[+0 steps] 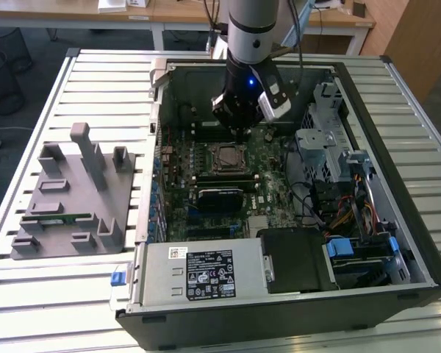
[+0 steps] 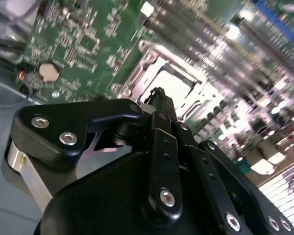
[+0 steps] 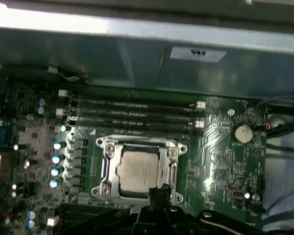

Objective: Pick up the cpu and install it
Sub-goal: 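Install the second cpu locking lever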

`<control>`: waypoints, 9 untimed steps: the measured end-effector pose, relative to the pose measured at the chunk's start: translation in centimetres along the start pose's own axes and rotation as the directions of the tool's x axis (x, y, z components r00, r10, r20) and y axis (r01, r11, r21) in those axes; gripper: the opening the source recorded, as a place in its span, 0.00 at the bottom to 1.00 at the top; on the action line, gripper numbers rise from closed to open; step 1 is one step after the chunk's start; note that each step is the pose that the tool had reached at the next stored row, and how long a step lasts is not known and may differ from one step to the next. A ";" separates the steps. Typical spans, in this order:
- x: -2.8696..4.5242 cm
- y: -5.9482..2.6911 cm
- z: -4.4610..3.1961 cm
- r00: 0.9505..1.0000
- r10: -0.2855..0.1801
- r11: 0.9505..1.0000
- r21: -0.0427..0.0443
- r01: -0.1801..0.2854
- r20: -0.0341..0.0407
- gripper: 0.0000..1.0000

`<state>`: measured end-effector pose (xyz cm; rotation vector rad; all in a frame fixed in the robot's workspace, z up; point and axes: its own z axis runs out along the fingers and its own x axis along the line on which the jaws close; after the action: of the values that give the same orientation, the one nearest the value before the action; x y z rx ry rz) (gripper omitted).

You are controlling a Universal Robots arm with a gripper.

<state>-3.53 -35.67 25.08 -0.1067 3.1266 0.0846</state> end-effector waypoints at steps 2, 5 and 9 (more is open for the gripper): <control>0.04 -0.69 -0.01 1.000 0.000 1.000 0.000 0.000 0.000 0.11; 0.08 -1.13 0.07 1.000 0.000 1.000 0.000 0.000 -0.001 0.11; 0.11 -1.57 0.44 1.000 0.001 1.000 -0.001 -0.001 -0.014 0.11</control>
<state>-3.53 -37.22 24.55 -0.1065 3.1408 0.0858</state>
